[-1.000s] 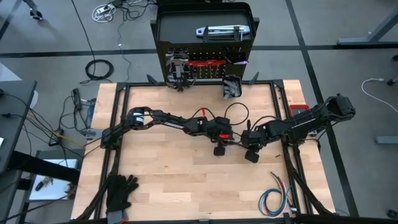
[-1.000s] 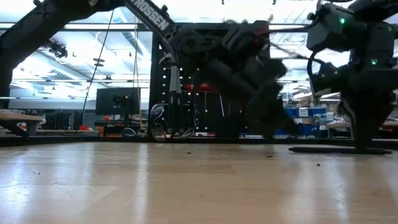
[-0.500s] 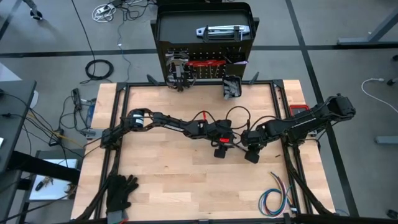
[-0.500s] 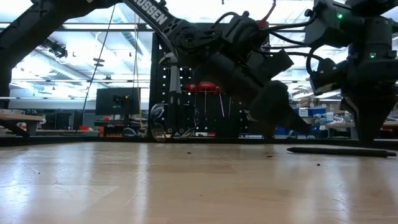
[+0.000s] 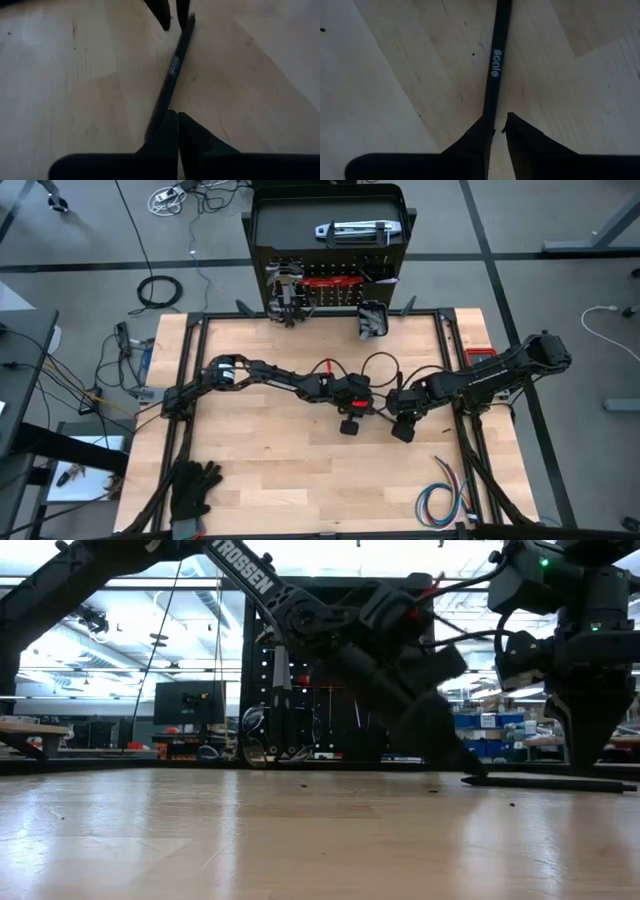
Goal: Hang tools onto peg board
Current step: Put the black pen on the pegboard
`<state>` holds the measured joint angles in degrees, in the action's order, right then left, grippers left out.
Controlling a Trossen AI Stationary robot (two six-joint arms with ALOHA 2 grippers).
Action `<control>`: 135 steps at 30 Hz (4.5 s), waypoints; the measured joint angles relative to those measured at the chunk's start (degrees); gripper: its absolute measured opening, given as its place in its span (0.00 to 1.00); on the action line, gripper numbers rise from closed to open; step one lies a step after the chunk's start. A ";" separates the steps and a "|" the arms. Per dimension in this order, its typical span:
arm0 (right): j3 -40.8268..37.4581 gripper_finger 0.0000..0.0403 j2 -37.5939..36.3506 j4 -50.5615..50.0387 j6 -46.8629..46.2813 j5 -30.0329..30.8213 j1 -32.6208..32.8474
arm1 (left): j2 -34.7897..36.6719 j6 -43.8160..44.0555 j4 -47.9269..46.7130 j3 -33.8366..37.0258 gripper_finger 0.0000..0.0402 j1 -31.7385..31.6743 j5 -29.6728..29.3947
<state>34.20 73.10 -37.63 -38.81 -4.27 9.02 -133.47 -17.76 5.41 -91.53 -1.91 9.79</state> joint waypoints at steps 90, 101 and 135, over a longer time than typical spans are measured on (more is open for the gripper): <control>-4.33 0.10 -1.92 8.76 -11.56 -6.12 1.74 | 1.53 -9.06 7.43 -0.11 0.55 3.55 -8.91; -4.24 0.08 -1.97 11.61 -10.56 -6.07 1.21 | 1.53 -10.84 6.42 -0.13 0.40 4.02 -7.65; -4.31 0.10 -2.01 17.64 -8.81 -6.38 0.13 | 1.75 -13.53 3.85 -0.28 0.02 5.80 -13.69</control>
<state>29.89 71.09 -19.99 -47.62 -10.65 9.15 -131.72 -31.29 9.26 -91.81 3.89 -3.91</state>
